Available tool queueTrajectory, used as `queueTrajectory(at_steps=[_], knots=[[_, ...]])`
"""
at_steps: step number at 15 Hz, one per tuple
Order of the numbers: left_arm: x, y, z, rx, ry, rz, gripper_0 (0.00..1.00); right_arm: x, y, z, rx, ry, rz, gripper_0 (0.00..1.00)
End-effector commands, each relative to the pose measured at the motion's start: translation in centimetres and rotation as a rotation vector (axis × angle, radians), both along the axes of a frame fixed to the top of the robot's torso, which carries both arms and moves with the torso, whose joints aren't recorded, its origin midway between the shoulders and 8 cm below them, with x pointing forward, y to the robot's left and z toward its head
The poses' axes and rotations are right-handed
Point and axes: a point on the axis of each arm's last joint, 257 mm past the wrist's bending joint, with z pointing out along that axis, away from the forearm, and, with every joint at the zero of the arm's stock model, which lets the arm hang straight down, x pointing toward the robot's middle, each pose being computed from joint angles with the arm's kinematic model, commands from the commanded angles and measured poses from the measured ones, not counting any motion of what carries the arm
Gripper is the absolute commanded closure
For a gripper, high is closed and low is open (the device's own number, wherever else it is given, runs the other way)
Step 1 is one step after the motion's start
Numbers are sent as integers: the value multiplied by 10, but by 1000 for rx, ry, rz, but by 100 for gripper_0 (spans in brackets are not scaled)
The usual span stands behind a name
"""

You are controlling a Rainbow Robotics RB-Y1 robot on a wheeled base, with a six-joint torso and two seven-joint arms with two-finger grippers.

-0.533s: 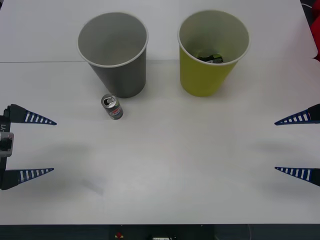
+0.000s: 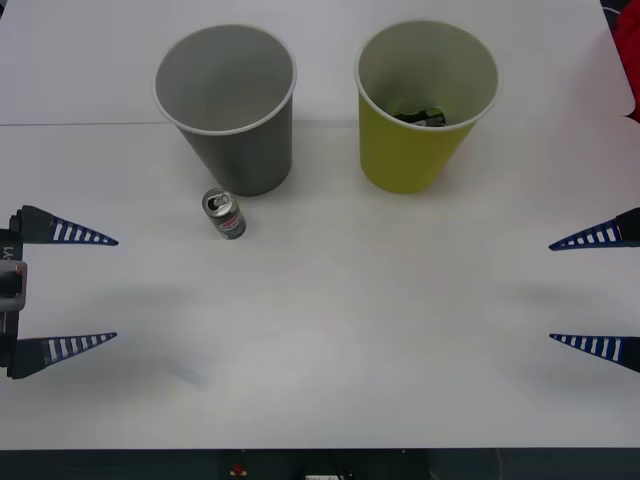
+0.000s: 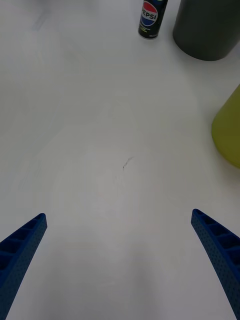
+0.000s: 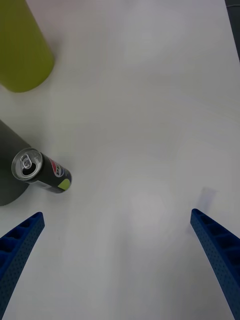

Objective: Put the can into the green bin and the plastic bottle into the gray bin

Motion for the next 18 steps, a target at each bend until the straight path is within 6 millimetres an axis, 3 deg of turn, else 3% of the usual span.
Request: queueTrajectory(at_steps=[1,10,18], knots=[[4,-5,-4,-52,11,42,0,0,0,0,0,0,0,0],[10,-41,-12,-389,252,277,0,0,0,0,0,0,0,0],[41,-69,-32,-600,182,445,0,0,0,0,0,0,0,0]])
